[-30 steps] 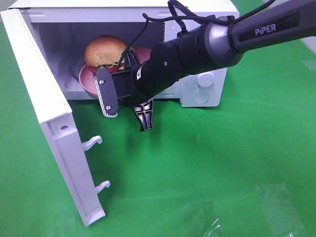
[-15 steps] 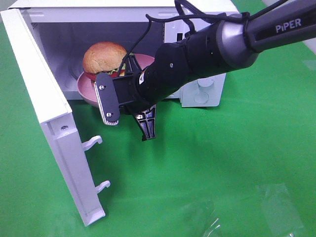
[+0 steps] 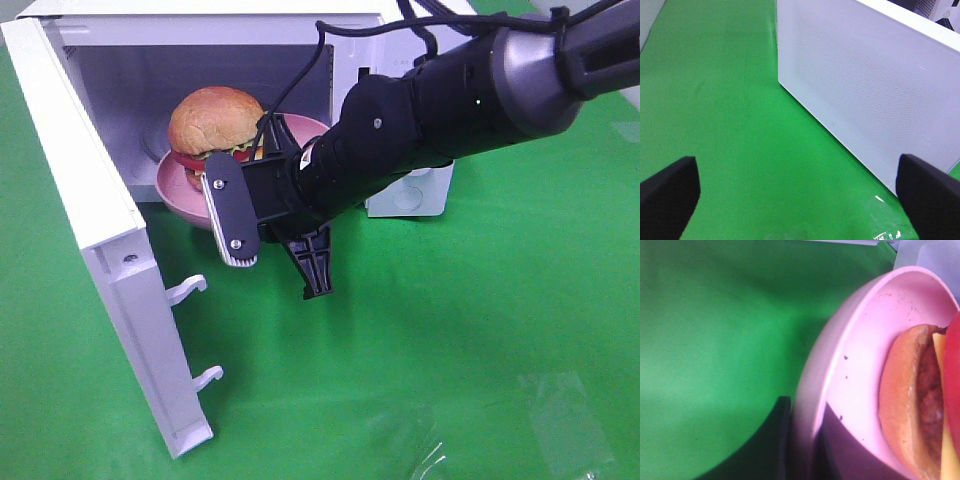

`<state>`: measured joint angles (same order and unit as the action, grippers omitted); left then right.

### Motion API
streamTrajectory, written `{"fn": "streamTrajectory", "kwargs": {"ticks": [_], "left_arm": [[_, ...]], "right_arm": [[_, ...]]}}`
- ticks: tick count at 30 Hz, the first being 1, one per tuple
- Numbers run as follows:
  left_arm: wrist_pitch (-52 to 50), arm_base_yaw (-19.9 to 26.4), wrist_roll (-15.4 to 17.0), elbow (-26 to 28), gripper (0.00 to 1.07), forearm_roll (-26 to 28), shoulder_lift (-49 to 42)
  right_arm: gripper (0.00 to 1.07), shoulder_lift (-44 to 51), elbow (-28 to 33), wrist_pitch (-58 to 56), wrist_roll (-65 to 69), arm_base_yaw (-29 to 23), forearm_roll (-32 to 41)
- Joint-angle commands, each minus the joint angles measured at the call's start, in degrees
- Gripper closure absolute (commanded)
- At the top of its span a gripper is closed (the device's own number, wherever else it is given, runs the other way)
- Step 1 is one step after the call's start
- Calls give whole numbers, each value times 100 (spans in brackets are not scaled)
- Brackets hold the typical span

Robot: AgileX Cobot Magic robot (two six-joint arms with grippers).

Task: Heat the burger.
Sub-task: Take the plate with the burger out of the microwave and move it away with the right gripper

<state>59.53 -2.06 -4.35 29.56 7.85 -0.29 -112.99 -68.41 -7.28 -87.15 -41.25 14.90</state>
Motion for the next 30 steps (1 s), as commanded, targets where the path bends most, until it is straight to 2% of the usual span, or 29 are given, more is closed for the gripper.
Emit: {"fn": "streamTrajectory", "kwargs": {"ticks": [1, 8, 14, 24, 30], "left_arm": [[-46, 17, 11, -17, 6, -17, -40], [-46, 17, 11, -17, 6, -17, -40], [-46, 17, 11, -17, 6, -17, -40], [-46, 17, 11, -17, 6, -17, -40], [-46, 17, 11, -17, 6, -17, -40]], "right_arm": [[107, 235, 29, 413, -115, 63, 178], [107, 527, 321, 418, -458, 63, 195], [107, 877, 590, 395, -922, 57, 619], [107, 1232, 934, 407, -934, -6, 670], [107, 1627, 1398, 464, -928, -143, 613]]}}
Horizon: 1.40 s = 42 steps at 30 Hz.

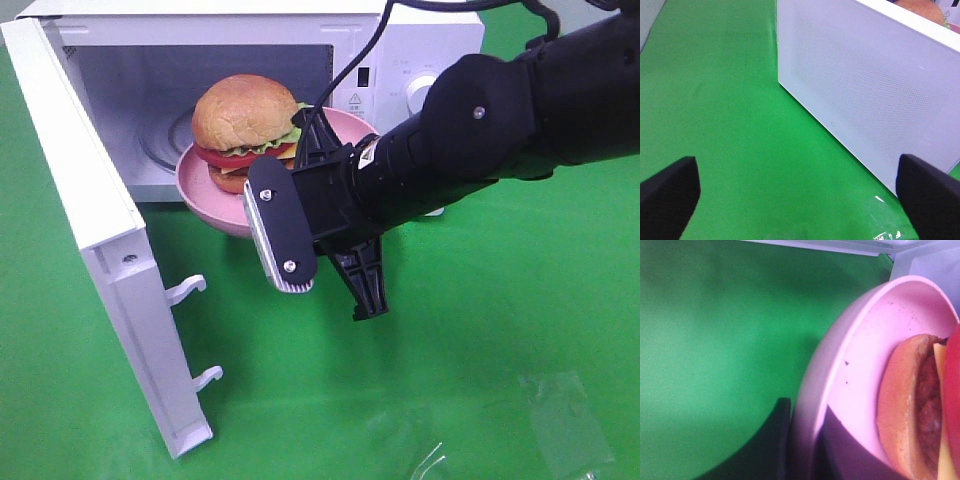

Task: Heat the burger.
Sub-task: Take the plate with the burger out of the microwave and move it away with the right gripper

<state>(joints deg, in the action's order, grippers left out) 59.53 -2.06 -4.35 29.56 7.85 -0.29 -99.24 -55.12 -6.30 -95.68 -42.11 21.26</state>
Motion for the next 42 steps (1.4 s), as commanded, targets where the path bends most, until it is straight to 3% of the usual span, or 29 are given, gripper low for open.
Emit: {"fn": "streamTrajectory", "kwargs": {"ticks": [1, 9, 20, 42], "left_arm": [[-46, 17, 11, -17, 6, -17, -40], [-46, 17, 11, -17, 6, -17, -40], [-46, 17, 11, -17, 6, -17, -40], [-46, 17, 11, -17, 6, -17, -40]], "right_arm": [[107, 286, 120, 367, -74, -86, -40], [107, 510, 418, 350, 63, -189, -103], [107, 1112, 922, 378, 779, -189, -751], [107, 2699, 1885, -120, 3438, -189, -2785]]}}
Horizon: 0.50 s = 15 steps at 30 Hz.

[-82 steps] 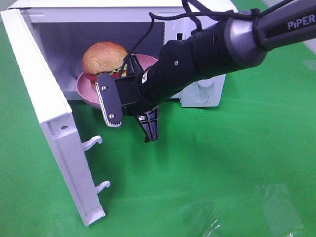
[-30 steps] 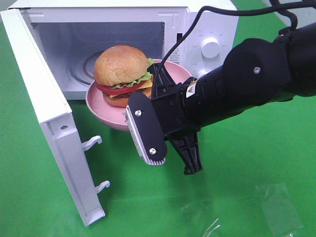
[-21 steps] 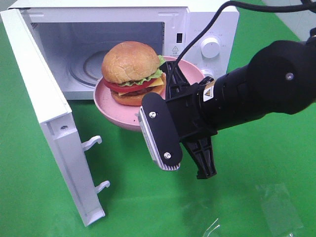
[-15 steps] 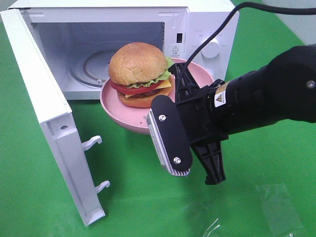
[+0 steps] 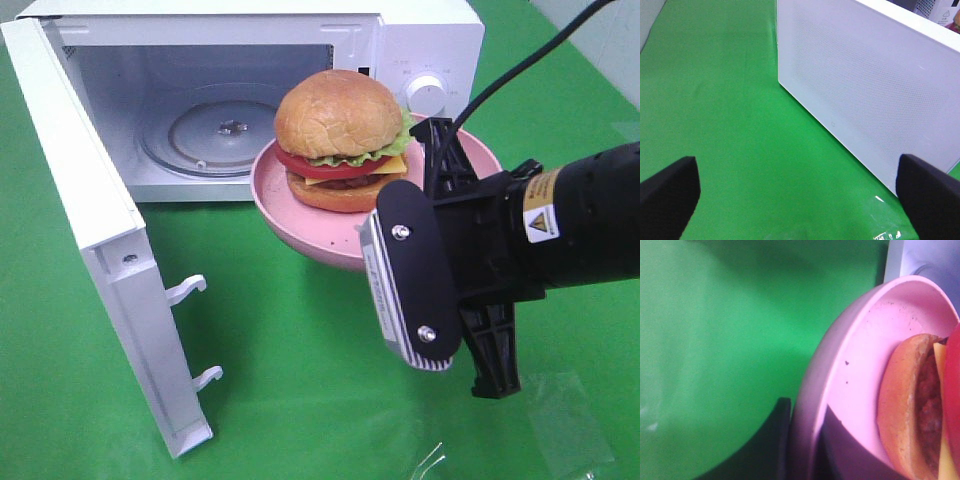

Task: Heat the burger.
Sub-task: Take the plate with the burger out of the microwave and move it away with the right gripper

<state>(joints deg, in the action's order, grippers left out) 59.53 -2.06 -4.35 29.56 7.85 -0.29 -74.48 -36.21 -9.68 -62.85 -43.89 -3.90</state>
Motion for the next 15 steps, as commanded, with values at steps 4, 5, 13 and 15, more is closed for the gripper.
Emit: {"fn": "streamTrajectory", "kwargs": {"ticks": [4, 5, 13, 15], "left_arm": [[-46, 17, 11, -17, 6, -17, -40], [-46, 17, 11, -17, 6, -17, -40], [-46, 17, 11, -17, 6, -17, -40], [-46, 17, 11, -17, 6, -17, -40]], "right_arm": [[107, 590, 155, -11, 590, -11, -596], [107, 590, 155, -11, 590, -11, -596], [107, 1318, 183, -1192, 2074, -11, -1679], [107, 1438, 183, -1450, 2452, -11, -1856]]}}
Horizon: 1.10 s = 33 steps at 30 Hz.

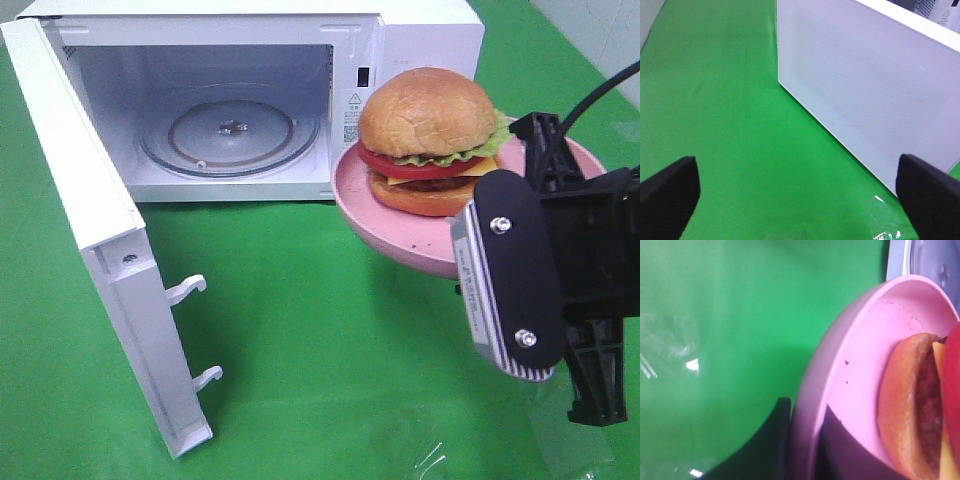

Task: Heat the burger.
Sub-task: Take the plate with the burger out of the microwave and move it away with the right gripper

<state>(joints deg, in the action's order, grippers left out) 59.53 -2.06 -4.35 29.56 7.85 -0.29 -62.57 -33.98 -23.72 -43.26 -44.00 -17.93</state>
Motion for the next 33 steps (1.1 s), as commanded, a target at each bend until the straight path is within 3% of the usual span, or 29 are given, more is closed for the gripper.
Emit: {"fn": "streamTrajectory", "kwargs": {"ticks": [1, 13, 26, 33], "left_arm": [[-46, 17, 11, -17, 6, -17, -40], [-46, 17, 11, -17, 6, -17, -40], [-46, 17, 11, -17, 6, -17, -40], [-46, 17, 11, -17, 6, -17, -40]], "right_arm": [[107, 378, -40, -269, 854, 0, -619], [107, 647, -40, -1507, 2595, 0, -1157], [107, 642, -40, -1868, 4211, 0, -1788], [107, 521, -40, -2223, 5827, 0, -2687]]}}
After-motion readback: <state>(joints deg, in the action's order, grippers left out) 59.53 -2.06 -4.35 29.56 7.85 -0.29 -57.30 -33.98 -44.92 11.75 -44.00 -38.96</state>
